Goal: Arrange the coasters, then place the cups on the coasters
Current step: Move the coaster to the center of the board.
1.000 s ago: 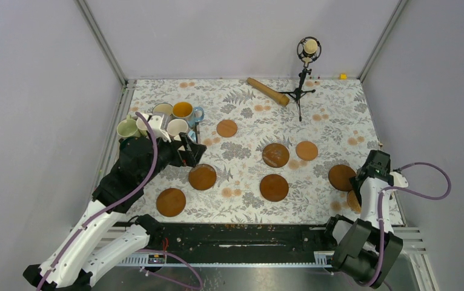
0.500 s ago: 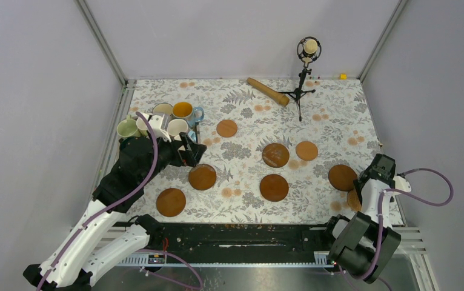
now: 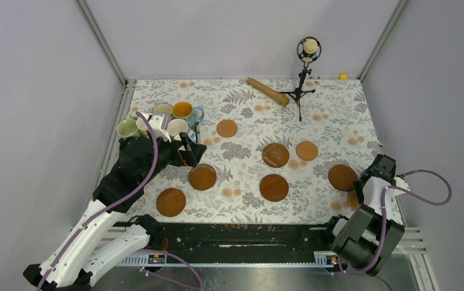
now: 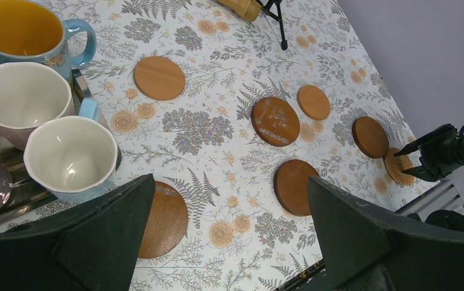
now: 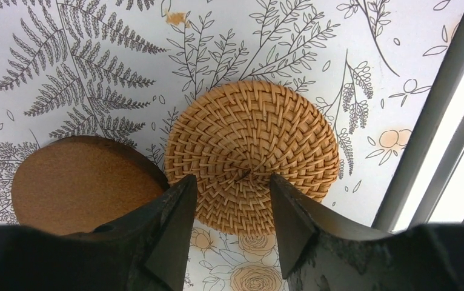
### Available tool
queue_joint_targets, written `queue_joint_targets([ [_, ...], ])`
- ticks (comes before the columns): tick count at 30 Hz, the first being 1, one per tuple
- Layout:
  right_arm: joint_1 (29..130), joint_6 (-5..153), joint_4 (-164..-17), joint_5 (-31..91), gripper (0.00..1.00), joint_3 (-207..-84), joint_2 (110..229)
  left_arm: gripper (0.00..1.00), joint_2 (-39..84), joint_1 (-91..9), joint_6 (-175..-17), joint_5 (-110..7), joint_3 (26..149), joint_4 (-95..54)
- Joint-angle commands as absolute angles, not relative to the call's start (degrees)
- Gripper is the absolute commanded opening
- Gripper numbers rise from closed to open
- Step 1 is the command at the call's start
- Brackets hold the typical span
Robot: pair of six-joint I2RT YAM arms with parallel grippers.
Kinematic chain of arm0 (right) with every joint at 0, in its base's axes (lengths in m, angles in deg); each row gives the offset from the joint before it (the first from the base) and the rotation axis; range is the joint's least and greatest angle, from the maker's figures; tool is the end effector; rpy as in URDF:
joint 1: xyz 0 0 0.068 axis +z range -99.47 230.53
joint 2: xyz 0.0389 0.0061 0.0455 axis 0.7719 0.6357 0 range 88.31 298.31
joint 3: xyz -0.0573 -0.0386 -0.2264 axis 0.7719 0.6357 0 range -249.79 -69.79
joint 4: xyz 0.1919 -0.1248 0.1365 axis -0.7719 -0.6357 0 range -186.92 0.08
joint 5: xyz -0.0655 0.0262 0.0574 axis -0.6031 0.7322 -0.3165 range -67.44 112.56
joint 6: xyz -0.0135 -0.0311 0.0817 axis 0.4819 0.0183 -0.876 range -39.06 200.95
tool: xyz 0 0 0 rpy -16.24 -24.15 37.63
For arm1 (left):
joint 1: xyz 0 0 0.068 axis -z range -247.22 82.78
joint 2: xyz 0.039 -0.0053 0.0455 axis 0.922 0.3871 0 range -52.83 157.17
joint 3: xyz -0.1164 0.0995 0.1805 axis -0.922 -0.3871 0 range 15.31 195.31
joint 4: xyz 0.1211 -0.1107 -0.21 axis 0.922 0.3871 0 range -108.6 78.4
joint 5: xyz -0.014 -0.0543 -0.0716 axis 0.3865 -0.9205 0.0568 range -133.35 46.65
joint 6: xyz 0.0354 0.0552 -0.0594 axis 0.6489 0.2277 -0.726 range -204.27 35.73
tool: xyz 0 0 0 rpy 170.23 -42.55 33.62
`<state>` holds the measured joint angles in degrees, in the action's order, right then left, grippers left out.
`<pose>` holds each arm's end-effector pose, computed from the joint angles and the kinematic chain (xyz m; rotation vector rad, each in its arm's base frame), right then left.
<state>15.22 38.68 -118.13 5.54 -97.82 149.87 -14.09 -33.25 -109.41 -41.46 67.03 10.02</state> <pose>0.1701 -0.1487 0.0930 1.7127 1.9740 -0.3501 0.1846 -0.1213 0.3289 0.1225 1.8964 -0.6837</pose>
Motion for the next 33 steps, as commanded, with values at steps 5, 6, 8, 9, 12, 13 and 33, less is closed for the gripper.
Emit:
queue_joint_targets([
  [5, 14.86, 38.10, -118.14, 10.33, 0.51, -98.12, 153.78, 0.99, -14.87, -32.95, -109.65, -41.40, 67.38, 6.87],
  [6, 14.89, 37.83, -118.06, 11.34, 0.51, -97.98, 153.80, 0.99, -14.87, -33.01, -109.67, -41.42, 67.34, 6.87],
  [8, 14.91, 36.93, -118.39, 12.75, 0.50, -97.42, 153.47, 0.99, -14.93, -32.95, -109.66, -41.57, 67.38, 6.90],
  [9, 14.92, 36.66, -118.47, 13.47, 0.50, -97.31, 153.32, 0.99, -14.96, -32.99, -109.72, -41.59, 67.42, 6.89],
  [12, 14.91, 36.43, -118.36, 16.90, 0.50, -97.06, 153.23, 0.99, -15.08, -32.96, -109.75, -41.59, 67.43, 6.87],
  [13, 14.88, 36.70, -118.03, 18.44, 0.50, -97.00, 153.51, 0.99, -15.12, -32.99, -109.75, -41.59, 67.43, 6.92],
  [33, 14.97, 39.09, -116.71, 31.21, 0.41, -97.66, 158.13, 0.99, -15.93, -33.01, -109.75, -41.68, 67.43, 6.95],
])
